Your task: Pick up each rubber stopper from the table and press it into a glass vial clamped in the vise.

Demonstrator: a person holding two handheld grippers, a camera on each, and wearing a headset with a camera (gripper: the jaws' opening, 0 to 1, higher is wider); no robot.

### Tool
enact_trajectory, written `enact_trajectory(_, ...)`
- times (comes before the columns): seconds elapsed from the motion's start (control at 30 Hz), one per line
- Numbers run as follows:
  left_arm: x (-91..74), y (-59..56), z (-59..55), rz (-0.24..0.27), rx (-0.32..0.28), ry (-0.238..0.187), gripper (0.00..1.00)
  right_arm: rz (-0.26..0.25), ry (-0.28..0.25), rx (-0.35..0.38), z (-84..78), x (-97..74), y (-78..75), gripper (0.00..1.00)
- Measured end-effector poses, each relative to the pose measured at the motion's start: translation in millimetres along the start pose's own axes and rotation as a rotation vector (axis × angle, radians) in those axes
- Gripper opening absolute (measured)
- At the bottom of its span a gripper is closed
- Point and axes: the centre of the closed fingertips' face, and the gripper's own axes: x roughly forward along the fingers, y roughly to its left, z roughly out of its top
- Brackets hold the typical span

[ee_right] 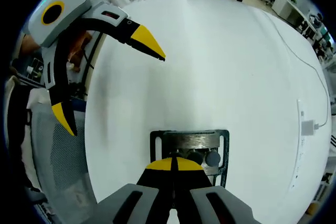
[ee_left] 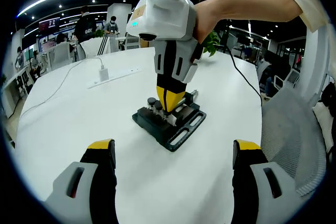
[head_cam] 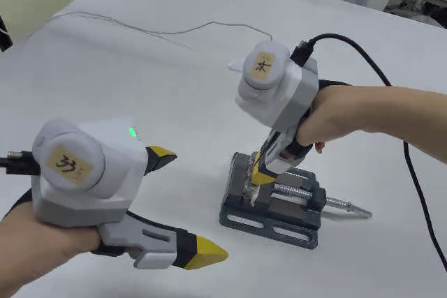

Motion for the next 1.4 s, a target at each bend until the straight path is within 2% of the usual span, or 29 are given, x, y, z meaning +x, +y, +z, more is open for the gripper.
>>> enact_trajectory(0.07,-0.8,-1.0,-0.5,0.004,-0.001,0.001,0.92,-0.004,-0.001,0.003,-1.0,-0.6,-0.2,0.00)
enact_trajectory(0.2,-4.1,-5.1,0.7,0.013,0.003,-0.002,0.92,0.006,-0.040,0.051,-1.9,-2.1,-1.1,0.00)
enact_trajectory(0.27,-5.2,-5.7,1.6,0.019,0.000,-0.007,0.92,0.003,-0.053,0.036,-1.9,-2.3,-0.6,0.00)
enact_trajectory(0.3,-5.7,-6.1,1.6,0.021,0.000,-0.008,0.92,0.001,-0.060,0.065,-1.2,-2.0,-0.6,0.00)
enact_trajectory(0.4,-6.1,-7.0,2.3,0.031,0.000,-0.014,0.92,-0.024,-0.050,0.027,0.1,-1.6,1.5,0.00)
enact_trajectory(0.6,-8.4,-7.0,6.9,0.050,0.001,-0.029,0.92,-0.052,-0.070,0.031,-1.0,-2.6,0.8,0.00)
enact_trajectory(0.73,-10.2,-6.4,8.2,0.057,0.009,-0.028,0.92,-0.061,-0.112,0.032,-1.2,-3.1,0.5,0.00)
enact_trajectory(0.93,-13.7,-4.9,10.0,0.073,0.014,-0.033,0.91,-0.068,-0.195,0.081,-1.4,-3.6,-0.5,0.00)
enact_trajectory(1.17,-14.6,-6.2,9.4,0.080,0.009,-0.037,0.91,-0.087,-0.270,0.082,-1.8,-4.2,-0.1,0.00)
enact_trajectory(1.4,-12.6,-8.4,7.3,0.075,0.003,-0.031,0.91,-0.113,-0.308,0.078,-1.3,-4.8,0.0,0.00)
